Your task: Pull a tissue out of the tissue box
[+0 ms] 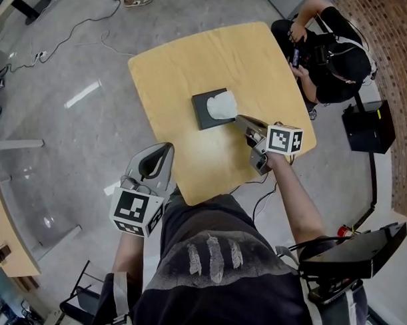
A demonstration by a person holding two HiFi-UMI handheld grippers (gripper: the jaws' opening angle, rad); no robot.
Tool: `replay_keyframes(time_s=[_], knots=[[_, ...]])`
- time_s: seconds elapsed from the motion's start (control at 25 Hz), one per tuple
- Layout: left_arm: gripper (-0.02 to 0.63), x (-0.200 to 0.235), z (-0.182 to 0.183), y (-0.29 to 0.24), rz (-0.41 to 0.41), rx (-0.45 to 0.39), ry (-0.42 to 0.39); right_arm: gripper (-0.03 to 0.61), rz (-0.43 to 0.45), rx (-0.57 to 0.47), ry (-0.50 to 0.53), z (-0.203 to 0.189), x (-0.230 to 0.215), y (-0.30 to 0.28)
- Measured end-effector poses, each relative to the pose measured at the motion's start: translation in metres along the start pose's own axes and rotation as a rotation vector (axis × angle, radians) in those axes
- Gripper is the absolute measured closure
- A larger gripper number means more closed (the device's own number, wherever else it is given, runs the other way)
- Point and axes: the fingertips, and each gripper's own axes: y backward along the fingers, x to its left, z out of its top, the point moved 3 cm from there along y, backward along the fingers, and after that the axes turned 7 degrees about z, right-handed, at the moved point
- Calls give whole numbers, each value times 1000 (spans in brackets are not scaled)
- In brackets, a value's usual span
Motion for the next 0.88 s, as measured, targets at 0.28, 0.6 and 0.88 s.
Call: replay_keyframes(time_s=[0.28, 0.6, 0.88], knots=[[614, 2, -1, 0, 1, 2, 1, 578, 38, -26, -22, 4, 7, 1], [614, 1, 1, -1, -2, 0, -3, 578, 26, -25, 11, 10, 16, 4], [614, -4, 1, -3, -9, 0, -10, 578, 59, -49, -22, 14, 16, 14]])
